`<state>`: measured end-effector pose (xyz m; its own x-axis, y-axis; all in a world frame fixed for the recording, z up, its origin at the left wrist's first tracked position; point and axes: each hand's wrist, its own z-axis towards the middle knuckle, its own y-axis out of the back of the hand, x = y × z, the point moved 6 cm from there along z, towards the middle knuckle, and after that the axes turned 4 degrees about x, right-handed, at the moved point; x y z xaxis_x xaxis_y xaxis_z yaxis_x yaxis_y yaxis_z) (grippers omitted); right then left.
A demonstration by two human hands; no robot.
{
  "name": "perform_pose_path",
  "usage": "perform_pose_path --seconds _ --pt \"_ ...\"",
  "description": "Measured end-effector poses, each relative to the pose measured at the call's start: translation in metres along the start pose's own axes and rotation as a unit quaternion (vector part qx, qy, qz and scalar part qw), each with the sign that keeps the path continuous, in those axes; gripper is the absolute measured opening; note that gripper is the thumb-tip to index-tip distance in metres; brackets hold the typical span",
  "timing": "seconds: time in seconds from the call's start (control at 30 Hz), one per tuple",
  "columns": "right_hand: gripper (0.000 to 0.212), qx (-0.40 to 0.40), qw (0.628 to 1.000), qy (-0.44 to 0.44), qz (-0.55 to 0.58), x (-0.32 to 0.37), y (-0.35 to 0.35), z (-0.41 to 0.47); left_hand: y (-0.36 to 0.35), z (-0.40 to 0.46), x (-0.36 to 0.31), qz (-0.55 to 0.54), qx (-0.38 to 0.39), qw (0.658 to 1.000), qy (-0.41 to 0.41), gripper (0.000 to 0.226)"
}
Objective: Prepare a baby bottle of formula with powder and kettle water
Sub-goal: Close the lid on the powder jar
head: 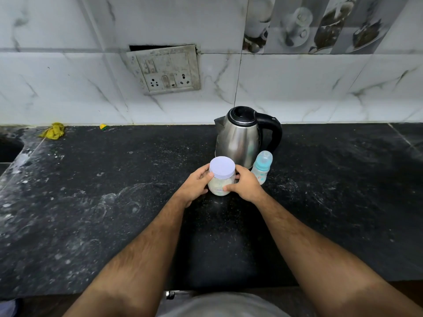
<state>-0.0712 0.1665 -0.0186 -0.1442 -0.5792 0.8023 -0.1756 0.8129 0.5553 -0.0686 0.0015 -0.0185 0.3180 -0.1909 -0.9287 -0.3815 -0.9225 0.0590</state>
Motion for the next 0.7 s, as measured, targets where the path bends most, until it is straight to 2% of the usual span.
perform_pose_path --seconds 0.17,0.53,0.63,0.7 --pt "0.075 -0.013 1.000 0.012 -0.001 0.000 -0.001 0.010 0.004 0.011 -0.001 0.001 -0.004 1.000 0.004 0.043" --pt "0.085 -0.012 1.000 0.022 -0.005 -0.005 -0.004 0.013 0.004 0.018 0.010 0.009 0.015 1.000 -0.004 0.049" --pt "0.083 -0.029 0.999 0.025 -0.006 -0.007 -0.005 0.005 0.009 0.011 0.014 0.008 -0.026 1.000 -0.015 0.066" --pt "0.084 -0.049 0.998 0.020 -0.018 -0.011 -0.004 -0.003 0.014 0.007 0.020 0.022 -0.060 0.998 -0.023 0.069"
